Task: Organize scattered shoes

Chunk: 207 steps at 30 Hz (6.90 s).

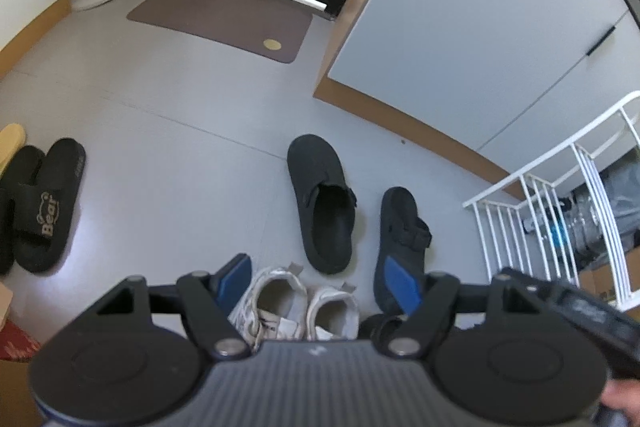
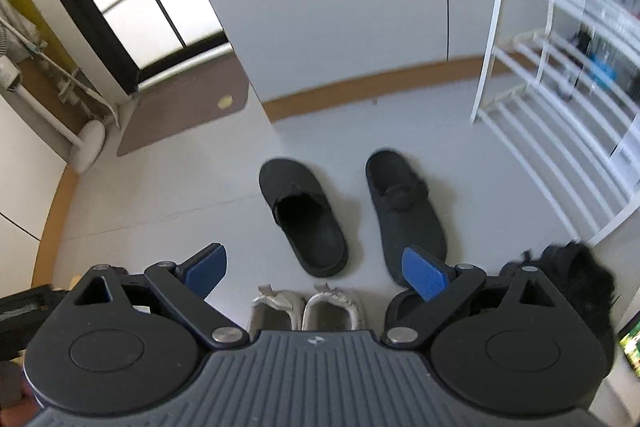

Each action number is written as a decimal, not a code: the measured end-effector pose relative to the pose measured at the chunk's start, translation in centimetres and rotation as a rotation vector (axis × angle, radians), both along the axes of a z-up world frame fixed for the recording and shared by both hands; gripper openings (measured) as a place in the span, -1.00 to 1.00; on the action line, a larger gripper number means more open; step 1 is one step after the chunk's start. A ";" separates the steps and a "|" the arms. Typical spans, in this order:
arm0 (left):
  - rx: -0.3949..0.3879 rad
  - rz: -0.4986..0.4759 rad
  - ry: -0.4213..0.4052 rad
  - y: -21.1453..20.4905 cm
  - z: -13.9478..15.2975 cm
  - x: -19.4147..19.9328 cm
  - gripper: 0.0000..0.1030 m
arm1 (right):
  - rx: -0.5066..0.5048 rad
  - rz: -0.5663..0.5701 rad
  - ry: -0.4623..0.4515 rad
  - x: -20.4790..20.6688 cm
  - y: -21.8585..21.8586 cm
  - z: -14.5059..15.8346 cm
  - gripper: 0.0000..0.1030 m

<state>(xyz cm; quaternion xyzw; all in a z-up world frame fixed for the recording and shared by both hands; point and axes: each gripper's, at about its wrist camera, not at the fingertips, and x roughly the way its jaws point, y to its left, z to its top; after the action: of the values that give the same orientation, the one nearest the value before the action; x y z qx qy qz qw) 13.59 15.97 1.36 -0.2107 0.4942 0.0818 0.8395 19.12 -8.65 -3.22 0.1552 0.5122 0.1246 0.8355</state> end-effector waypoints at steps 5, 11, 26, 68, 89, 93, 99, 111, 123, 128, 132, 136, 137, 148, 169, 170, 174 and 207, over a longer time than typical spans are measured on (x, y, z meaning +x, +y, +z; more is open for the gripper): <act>0.039 0.006 0.004 -0.1 -0.7 1.8 0.47 | 0.013 0.000 0.063 2.5 0.8 -3.4 0.89; 0.080 0.021 0.027 0.8 -2.8 4.5 0.47 | 0.095 -0.031 0.126 6.7 1.5 -7.2 0.89; 0.102 0.131 0.078 7.4 -11.4 7.9 0.47 | 0.250 -0.050 0.237 12.8 4.2 -18.9 0.49; 0.000 0.004 0.086 10.8 -22.4 12.0 0.46 | -0.054 -0.046 0.319 14.6 6.6 -31.4 -0.71; 0.007 0.027 0.050 11.7 -22.0 12.4 0.46 | 0.420 -0.170 0.402 13.9 8.5 -30.0 0.07; 0.013 0.045 0.062 12.3 -22.6 12.2 0.46 | 0.475 -0.208 0.450 13.2 9.1 -31.3 0.07; 0.015 0.044 0.067 13.1 -23.1 12.0 0.46 | 0.662 -0.402 0.537 12.4 8.5 -33.7 0.07; 0.018 0.067 0.076 14.4 -23.8 11.5 0.46 | 0.737 -0.580 0.584 11.0 9.5 -36.1 0.26; 0.021 0.063 0.098 14.2 -24.8 11.8 0.46 | 0.669 -0.625 0.521 13.0 9.6 -35.8 0.25; 0.017 0.055 0.096 14.0 -24.8 11.9 0.46 | 0.734 -0.655 0.553 13.2 10.9 -36.5 0.26; 0.023 0.049 0.092 14.2 -24.9 11.7 0.46 | 0.696 -0.635 0.577 13.7 11.9 -37.0 0.25; 0.037 0.064 0.115 14.6 -25.3 11.4 0.46 | 0.611 -0.593 0.578 14.3 12.8 -36.6 -0.04; 0.040 0.066 0.117 14.6 -25.4 11.4 0.46 | 0.588 -0.585 0.578 14.5 12.8 -36.5 -0.13; 0.038 0.036 0.105 13.4 -25.2 12.4 0.46 | 0.230 -0.324 0.378 17.4 13.4 -32.7 -0.48; 0.030 0.034 0.101 13.6 -24.9 11.5 0.46 | 0.476 -0.356 0.474 16.1 14.0 -34.6 0.57; 0.031 0.034 0.101 13.7 -24.9 11.5 0.46 | 0.485 -0.335 0.450 16.2 14.2 -34.5 0.51; 0.037 0.047 0.107 14.0 -24.9 11.4 0.46 | 0.432 -0.276 0.413 16.8 13.9 -33.5 0.43; 0.038 0.035 0.116 13.5 -25.2 11.2 0.46 | 0.114 -0.017 0.310 17.1 15.4 -33.4 0.53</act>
<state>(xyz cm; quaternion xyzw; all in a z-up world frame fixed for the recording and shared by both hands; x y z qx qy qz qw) 24.80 29.49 -23.81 -0.1982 0.5365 0.1180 0.8118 36.21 6.74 -36.66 0.2242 0.6256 0.1210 0.7374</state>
